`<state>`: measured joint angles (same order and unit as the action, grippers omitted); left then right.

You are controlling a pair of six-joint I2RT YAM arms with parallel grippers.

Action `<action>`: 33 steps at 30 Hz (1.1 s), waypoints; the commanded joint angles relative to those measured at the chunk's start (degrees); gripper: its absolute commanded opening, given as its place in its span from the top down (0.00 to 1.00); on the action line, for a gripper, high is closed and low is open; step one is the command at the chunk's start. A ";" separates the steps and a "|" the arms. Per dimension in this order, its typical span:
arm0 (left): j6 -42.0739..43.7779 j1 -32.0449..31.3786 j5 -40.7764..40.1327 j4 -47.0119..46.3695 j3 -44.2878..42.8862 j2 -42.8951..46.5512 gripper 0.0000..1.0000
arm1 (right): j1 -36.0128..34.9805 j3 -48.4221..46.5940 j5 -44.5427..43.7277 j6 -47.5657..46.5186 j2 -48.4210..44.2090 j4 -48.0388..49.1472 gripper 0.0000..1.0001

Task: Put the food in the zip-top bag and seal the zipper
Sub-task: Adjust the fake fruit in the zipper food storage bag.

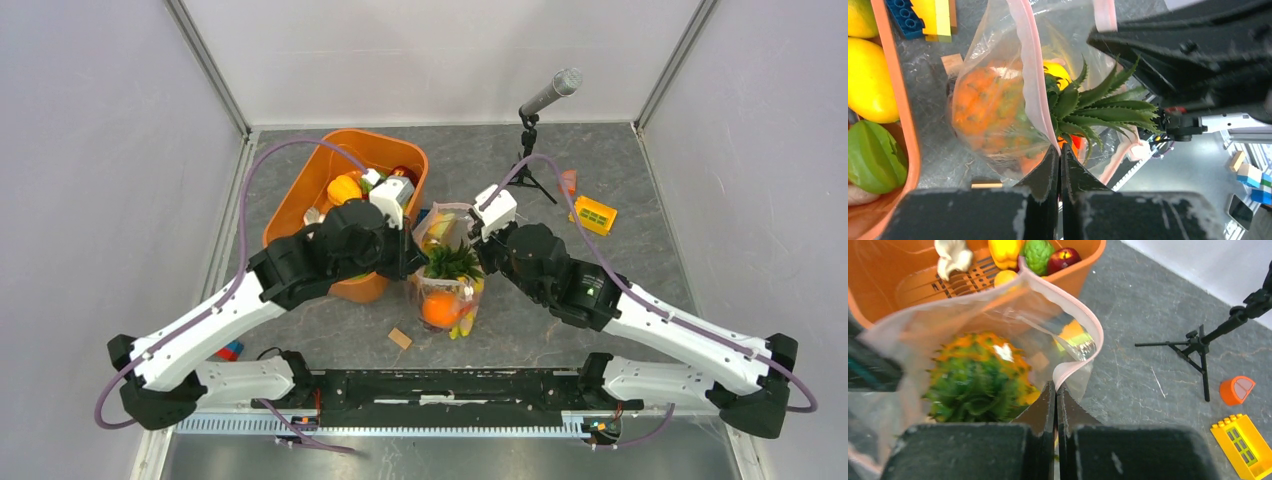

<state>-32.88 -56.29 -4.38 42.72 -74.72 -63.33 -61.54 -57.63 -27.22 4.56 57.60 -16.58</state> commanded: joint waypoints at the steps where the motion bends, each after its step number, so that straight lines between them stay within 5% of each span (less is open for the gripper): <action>1: -4.25 -0.56 -1.57 -7.55 3.35 6.15 0.98 | 4.94 0.04 5.92 -1.17 -0.20 5.02 1.00; 4: -4.74 -0.62 1.54 -9.48 5.66 6.55 0.95 | 7.64 -1.01 7.34 -2.96 1.06 5.19 1.00; 10: 2.82 -0.66 -6.56 -7.58 2.91 8.44 0.21 | 9.09 -3.96 16.23 -10.73 2.11 5.89 1.00; 12: 6.88 -0.50 -11.19 -5.62 0.44 8.05 0.09 | 9.71 -4.54 17.39 -13.23 2.49 4.85 1.00; 15: 14.38 0.26 -12.12 -4.23 -3.83 6.32 0.06 | 10.83 -4.35 17.64 -15.00 2.41 4.79 1.00; 22: 32.44 0.79 1.62 -5.43 -12.58 -3.28 0.13 | 13.31 -2.23 20.96 -17.63 1.75 7.07 1.00; 26: 39.68 0.75 12.89 -8.80 -13.18 -7.40 0.29 | 14.76 -1.42 22.34 -16.59 1.20 8.56 1.00; 33: 44.48 0.75 14.09 -9.35 -10.74 -13.29 0.42 | 17.49 -0.03 25.91 -13.66 -0.31 10.86 1.00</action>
<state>5.26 -55.61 6.11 35.07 -85.80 -74.83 -45.52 -57.87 -3.44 -10.85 59.55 -11.97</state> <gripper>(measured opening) 0.593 0.006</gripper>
